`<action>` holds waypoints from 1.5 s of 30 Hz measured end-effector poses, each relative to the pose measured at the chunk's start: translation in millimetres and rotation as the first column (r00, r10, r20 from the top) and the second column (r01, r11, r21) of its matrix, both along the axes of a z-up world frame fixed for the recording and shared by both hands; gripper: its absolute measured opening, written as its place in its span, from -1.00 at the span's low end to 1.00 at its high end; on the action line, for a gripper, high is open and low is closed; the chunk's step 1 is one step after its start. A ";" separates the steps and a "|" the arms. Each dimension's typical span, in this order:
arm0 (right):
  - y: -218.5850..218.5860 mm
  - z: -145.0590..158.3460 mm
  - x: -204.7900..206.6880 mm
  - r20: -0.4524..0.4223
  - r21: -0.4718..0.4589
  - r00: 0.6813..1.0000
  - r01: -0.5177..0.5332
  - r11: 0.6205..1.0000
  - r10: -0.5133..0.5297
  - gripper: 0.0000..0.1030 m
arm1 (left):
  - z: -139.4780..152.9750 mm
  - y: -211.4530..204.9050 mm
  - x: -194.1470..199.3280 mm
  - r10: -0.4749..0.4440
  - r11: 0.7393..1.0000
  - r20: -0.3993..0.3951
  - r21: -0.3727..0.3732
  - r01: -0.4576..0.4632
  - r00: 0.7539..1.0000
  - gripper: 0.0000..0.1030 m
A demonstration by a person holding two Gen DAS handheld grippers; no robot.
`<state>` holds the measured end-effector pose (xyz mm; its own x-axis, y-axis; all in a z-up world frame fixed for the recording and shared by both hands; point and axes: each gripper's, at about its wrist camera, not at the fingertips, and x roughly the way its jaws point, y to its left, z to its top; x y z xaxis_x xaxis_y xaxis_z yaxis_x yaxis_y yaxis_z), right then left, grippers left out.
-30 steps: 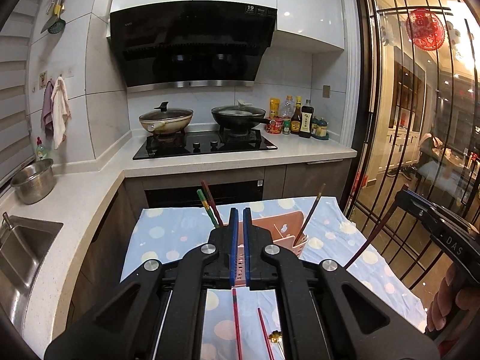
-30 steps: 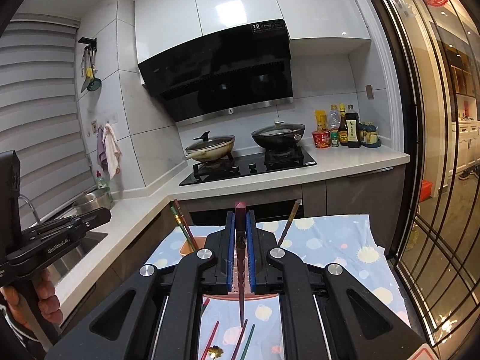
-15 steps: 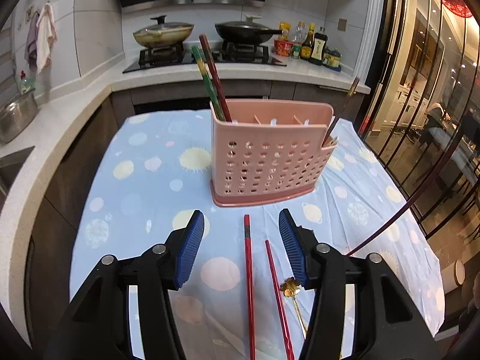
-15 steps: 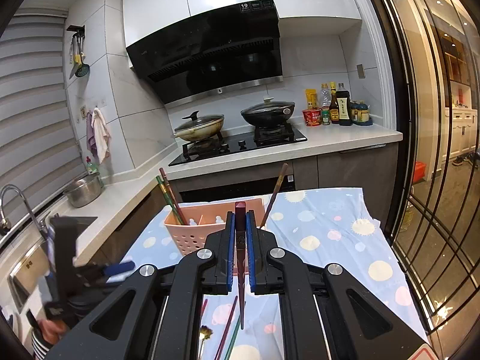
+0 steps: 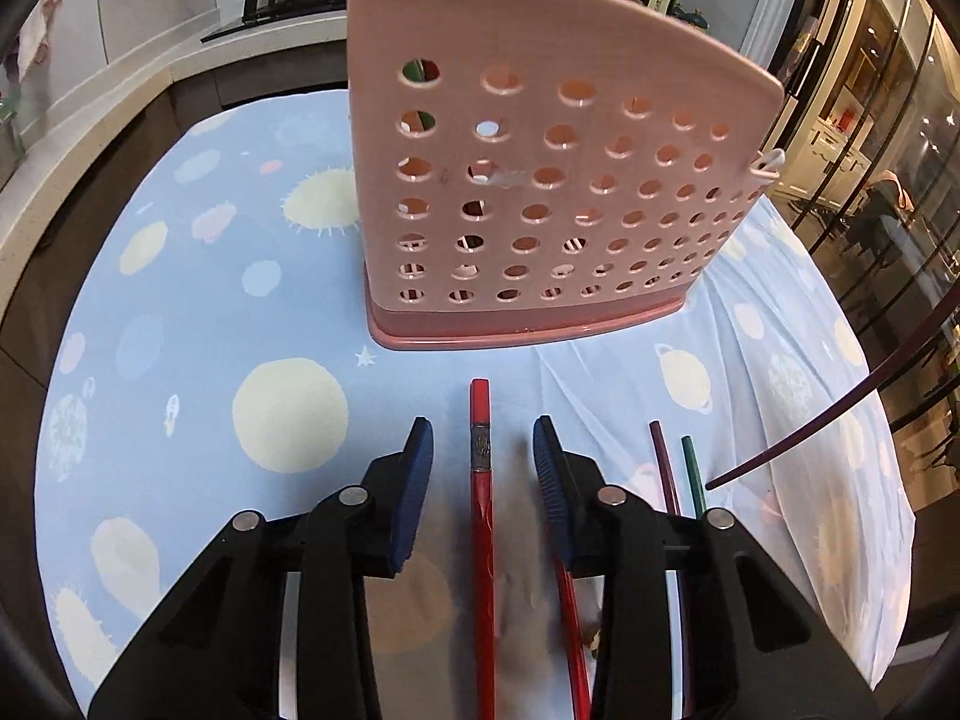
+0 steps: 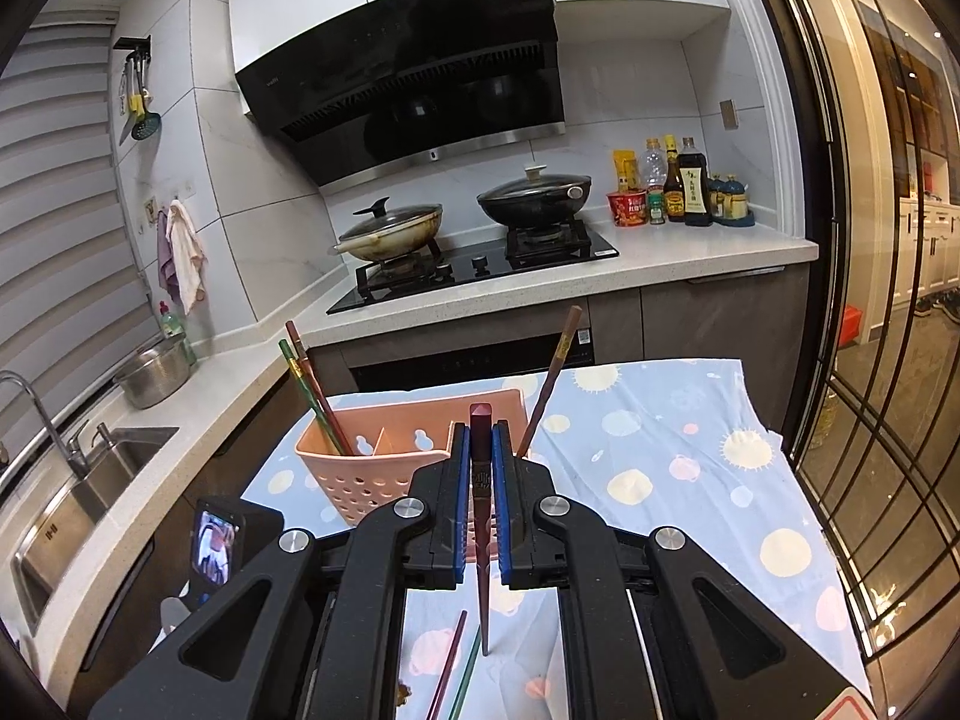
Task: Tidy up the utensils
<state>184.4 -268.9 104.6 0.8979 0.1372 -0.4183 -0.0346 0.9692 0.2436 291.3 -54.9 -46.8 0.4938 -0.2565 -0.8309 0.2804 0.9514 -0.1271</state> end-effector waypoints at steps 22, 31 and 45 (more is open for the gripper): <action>2.9 2.6 -4.9 0.011 -0.001 1.000 0.001 1.000 -0.001 -0.87 | 30.0 2.1 -18.1 -0.009 1.000 0.055 -0.029 0.010 0.998 -0.87; 5.1 24.9 -19.4 0.058 -0.002 0.998 -0.014 1.000 0.014 -0.87 | 98.1 8.4 -47.8 -0.013 0.997 0.193 -0.070 0.027 0.981 -0.87; 7.9 87.4 -3.9 0.155 -0.002 0.987 -0.049 0.999 0.048 -0.87 | 231.6 9.5 -56.0 -0.026 0.989 0.446 -0.116 0.086 0.895 -0.86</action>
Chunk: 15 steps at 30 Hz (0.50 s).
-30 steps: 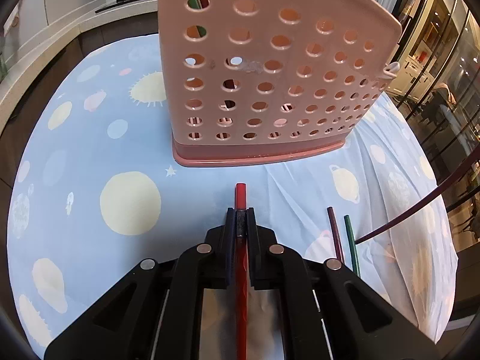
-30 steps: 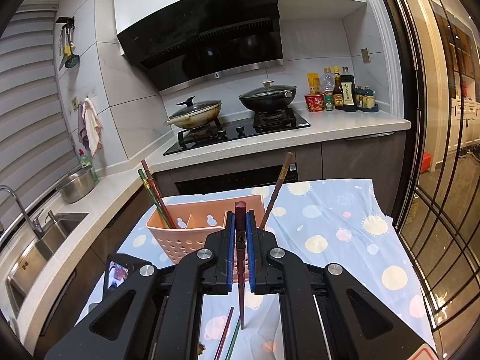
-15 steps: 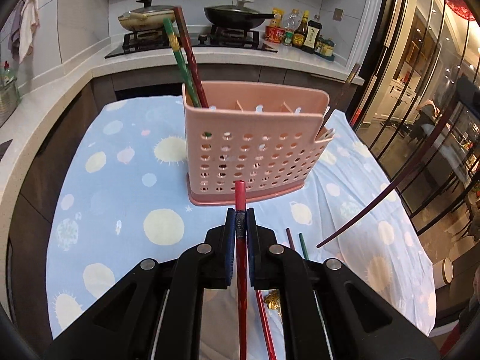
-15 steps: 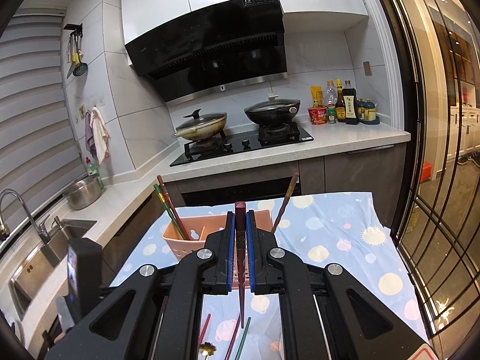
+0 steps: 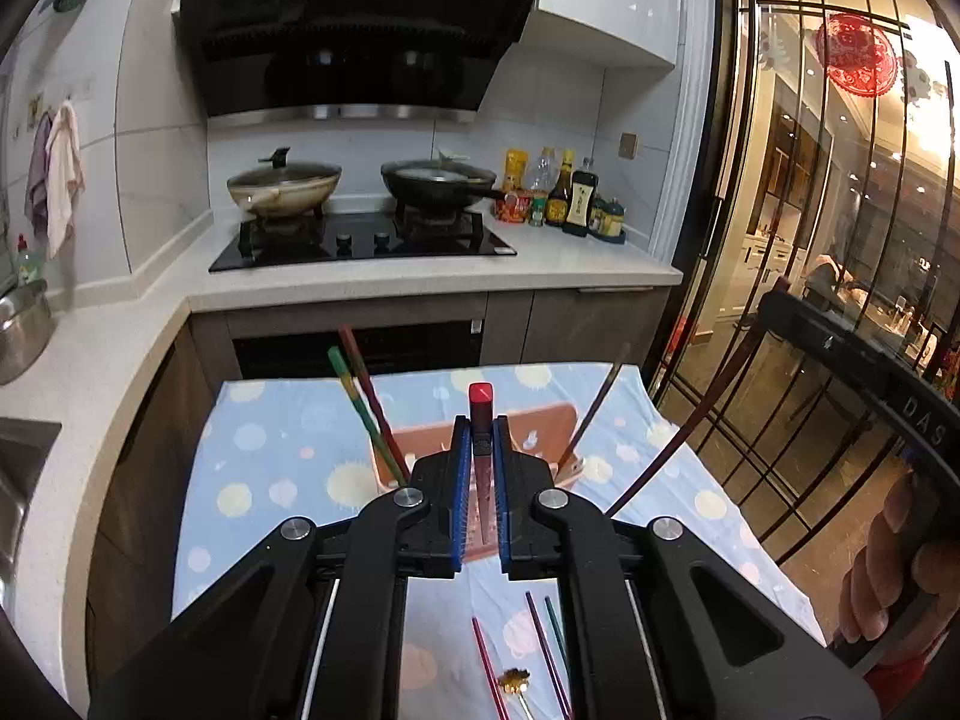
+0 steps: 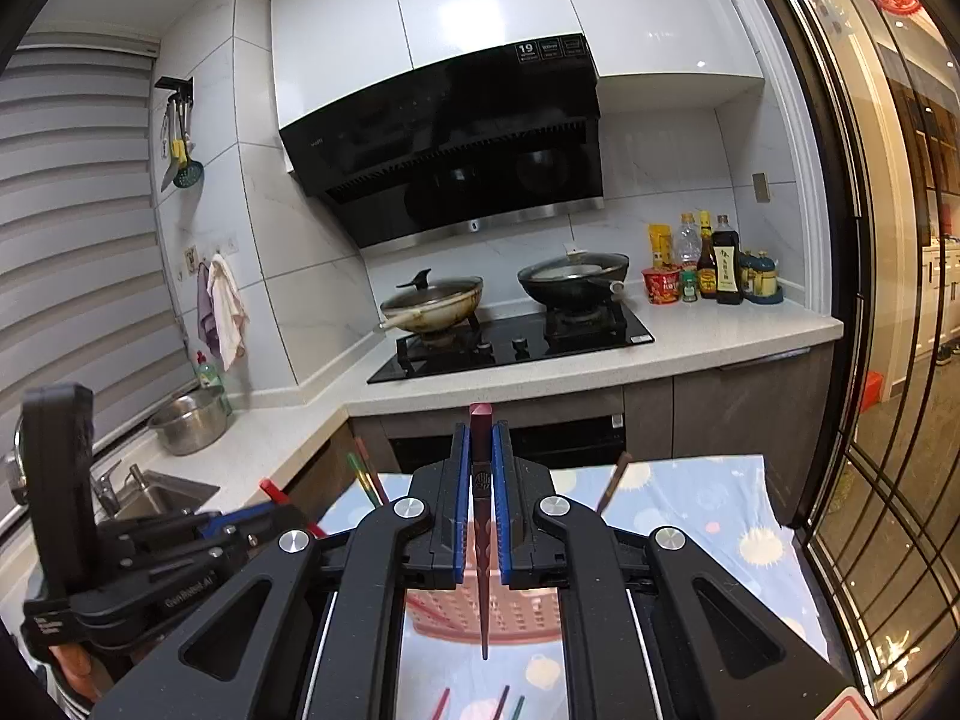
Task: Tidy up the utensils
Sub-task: 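Lower the red chopstick into the holder and open the left tool while the right tool releases its chopstick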
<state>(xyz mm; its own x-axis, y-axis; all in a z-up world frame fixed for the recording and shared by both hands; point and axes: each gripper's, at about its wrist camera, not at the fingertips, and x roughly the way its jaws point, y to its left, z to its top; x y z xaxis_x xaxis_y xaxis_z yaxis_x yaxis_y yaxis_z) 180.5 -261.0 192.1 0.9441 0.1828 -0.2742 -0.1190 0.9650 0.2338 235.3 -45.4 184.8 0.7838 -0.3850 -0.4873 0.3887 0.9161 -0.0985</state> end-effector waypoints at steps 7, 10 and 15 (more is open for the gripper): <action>1.8 30.0 27.0 0.027 0.011 1.000 -0.010 1.000 0.010 -0.87 | 54.8 -12.6 24.1 0.010 1.000 0.095 -0.006 -0.009 0.995 -0.87; 4.3 37.6 41.1 0.031 0.004 1.000 -0.006 1.000 0.006 -0.87 | 70.0 -15.8 36.4 0.016 1.000 0.115 -0.014 -0.015 0.993 -0.87; 9.8 39.7 63.8 0.028 0.003 1.000 -0.007 1.000 0.006 -0.87 | 77.5 -19.6 52.8 0.020 1.000 0.129 -0.018 -0.018 0.991 -0.87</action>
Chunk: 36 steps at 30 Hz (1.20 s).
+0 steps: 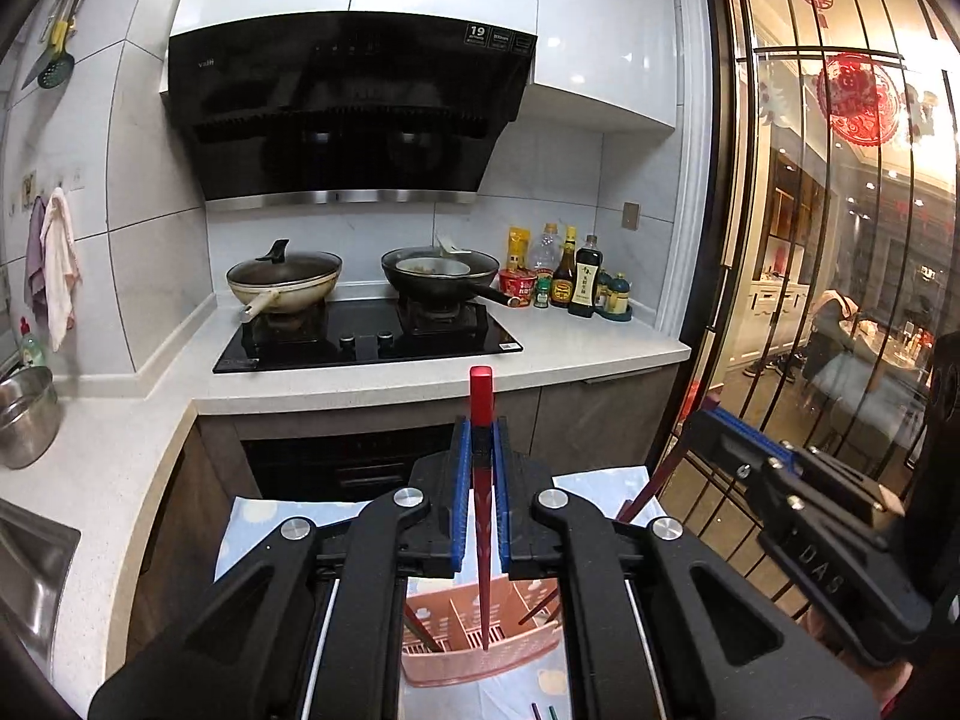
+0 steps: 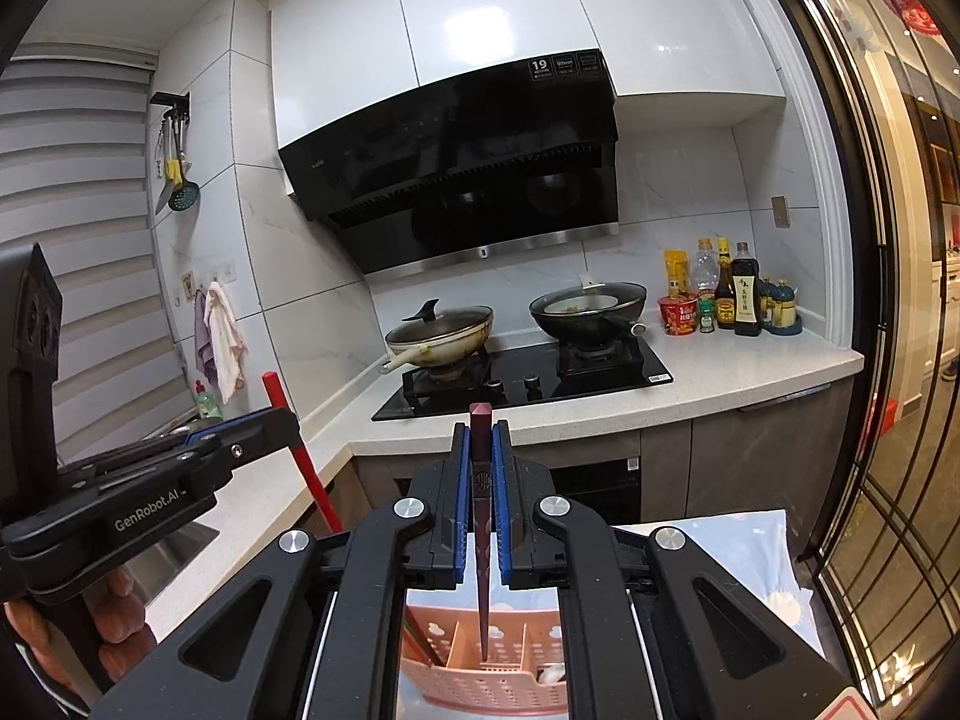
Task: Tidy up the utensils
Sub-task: 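Lower the red chopstick into the holder and open the left tool while the right tool releases its chopstick, then grasp another red chopstick with the left tool while the right tool grasps the green chopstick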
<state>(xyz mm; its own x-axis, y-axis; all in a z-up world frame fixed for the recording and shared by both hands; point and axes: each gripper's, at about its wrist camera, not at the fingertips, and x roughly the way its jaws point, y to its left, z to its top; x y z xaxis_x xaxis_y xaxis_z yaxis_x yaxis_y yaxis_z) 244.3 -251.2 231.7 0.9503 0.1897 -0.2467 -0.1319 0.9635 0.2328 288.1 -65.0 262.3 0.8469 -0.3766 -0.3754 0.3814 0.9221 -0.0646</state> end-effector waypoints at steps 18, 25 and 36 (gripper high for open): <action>19.7 -72.4 44.1 -0.169 -0.056 0.986 -0.002 0.998 -0.008 -0.65 | -97.7 4.3 48.4 0.058 0.998 -0.222 0.030 -0.053 0.973 -0.78; 12.9 -70.8 15.6 -0.139 -0.022 0.990 0.016 1.000 -0.019 -0.29 | -105.2 17.2 20.3 0.118 0.993 -0.169 0.049 -0.111 0.979 0.10; 11.5 -88.1 -53.3 -0.150 -0.009 0.989 0.013 1.000 -0.014 -0.28 | -126.8 39.0 -33.4 0.134 0.990 -0.197 0.064 -0.123 0.971 0.11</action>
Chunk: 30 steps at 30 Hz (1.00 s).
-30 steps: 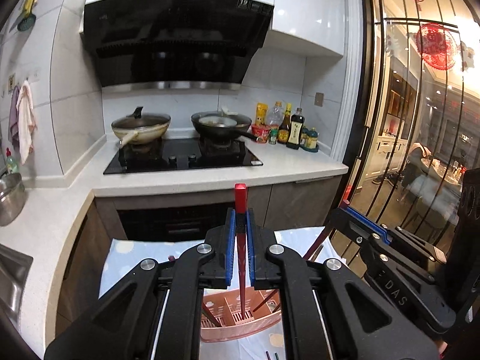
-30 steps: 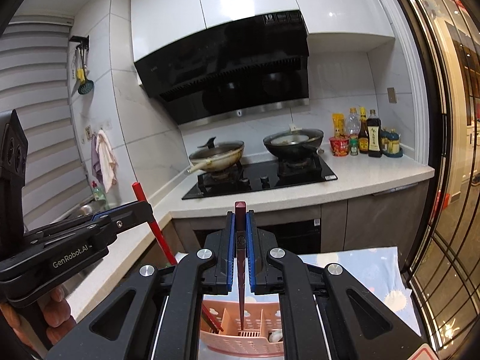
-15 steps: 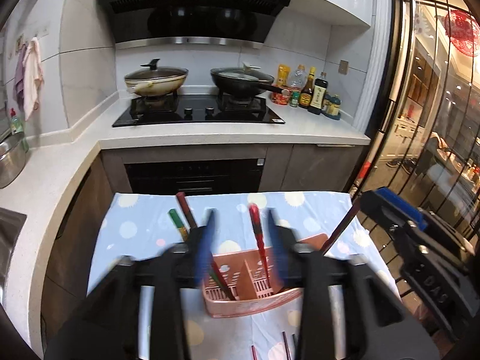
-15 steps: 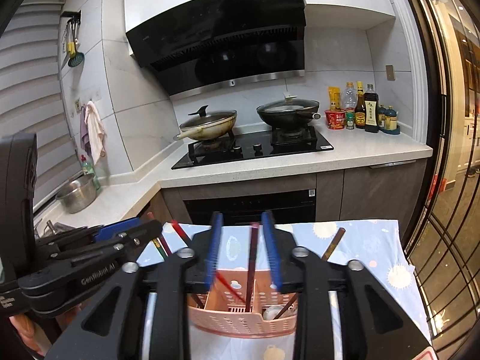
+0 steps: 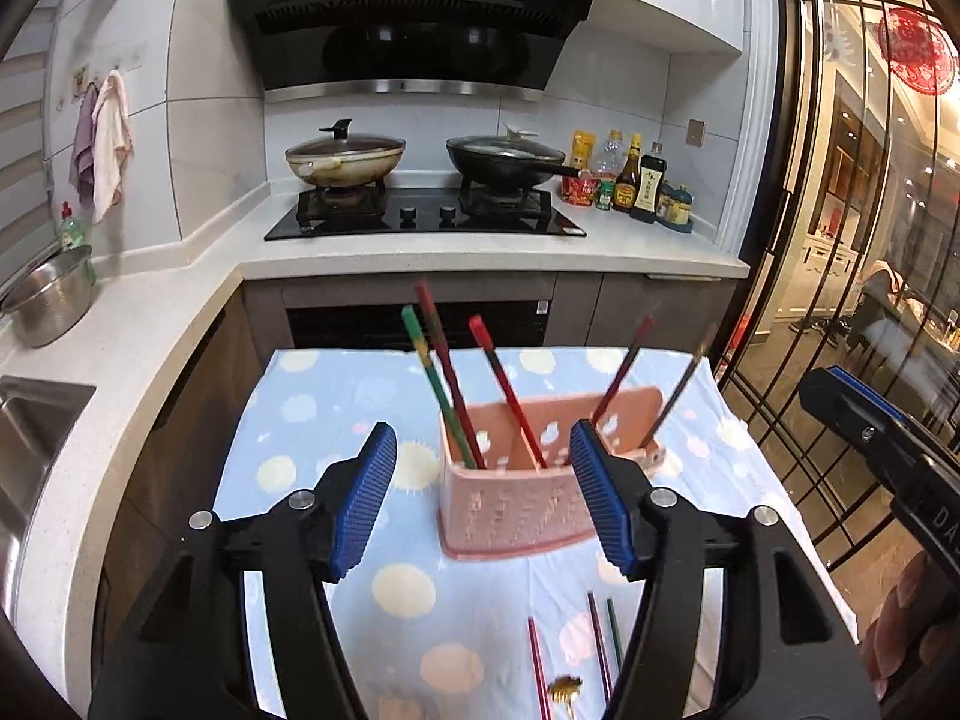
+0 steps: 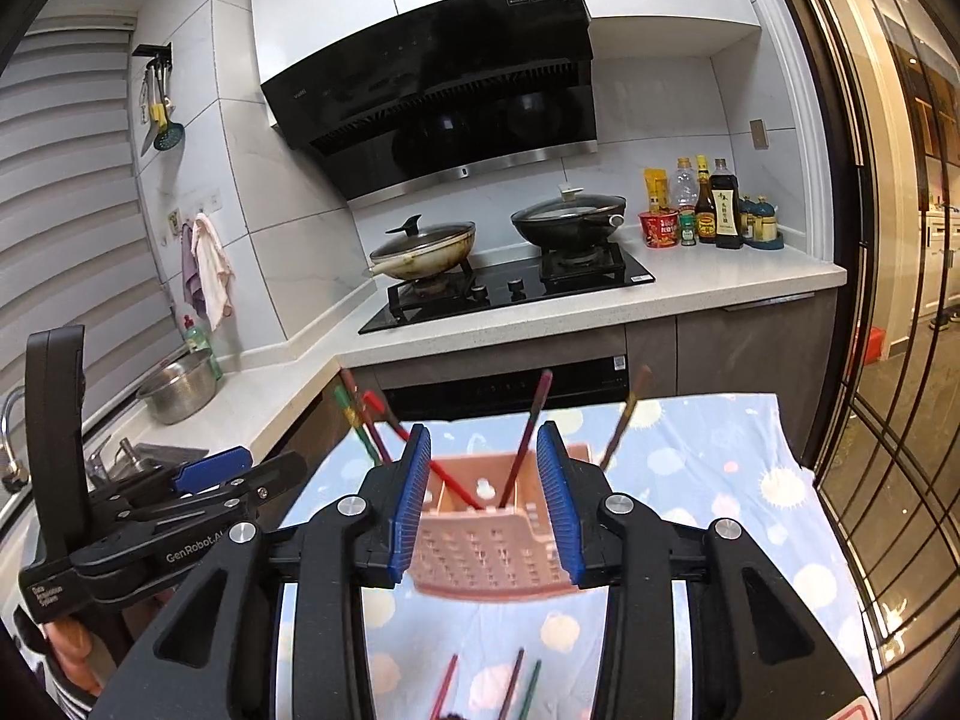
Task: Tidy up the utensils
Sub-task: 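Grasp another red chopstick with the left tool while the right tool grasps the green chopstick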
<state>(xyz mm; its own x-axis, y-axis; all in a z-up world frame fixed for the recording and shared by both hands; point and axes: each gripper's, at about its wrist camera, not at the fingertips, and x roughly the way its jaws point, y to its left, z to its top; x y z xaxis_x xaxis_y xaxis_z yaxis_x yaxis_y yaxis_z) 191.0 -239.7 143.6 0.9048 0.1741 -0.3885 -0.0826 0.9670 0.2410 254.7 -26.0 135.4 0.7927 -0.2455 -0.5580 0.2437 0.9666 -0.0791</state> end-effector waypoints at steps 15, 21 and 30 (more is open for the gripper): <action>2.9 -89.8 -99.1 -0.192 -0.035 0.981 0.004 0.999 -0.011 -0.28 | -92.0 19.4 -82.5 0.018 0.999 -0.172 0.044 -0.010 0.985 0.12; 2.4 -124.5 -120.4 -0.261 -0.018 0.965 0.011 1.000 -0.016 -0.28 | -114.6 17.7 -106.0 0.021 0.998 -0.206 0.069 -0.007 0.978 0.12; 19.4 -161.5 -140.8 -0.336 -0.046 0.942 -0.029 0.999 0.011 -0.28 | -142.0 12.0 -129.6 0.034 0.994 -0.241 0.111 -0.007 0.970 0.25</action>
<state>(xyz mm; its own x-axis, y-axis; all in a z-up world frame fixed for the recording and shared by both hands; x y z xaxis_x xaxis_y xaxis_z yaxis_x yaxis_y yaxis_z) 50.2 -220.3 -17.9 0.7174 0.1636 -0.6772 -0.0249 0.9774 0.2098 125.1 -14.0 -6.6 0.6346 -0.1576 -0.7566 0.2100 0.9773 -0.0274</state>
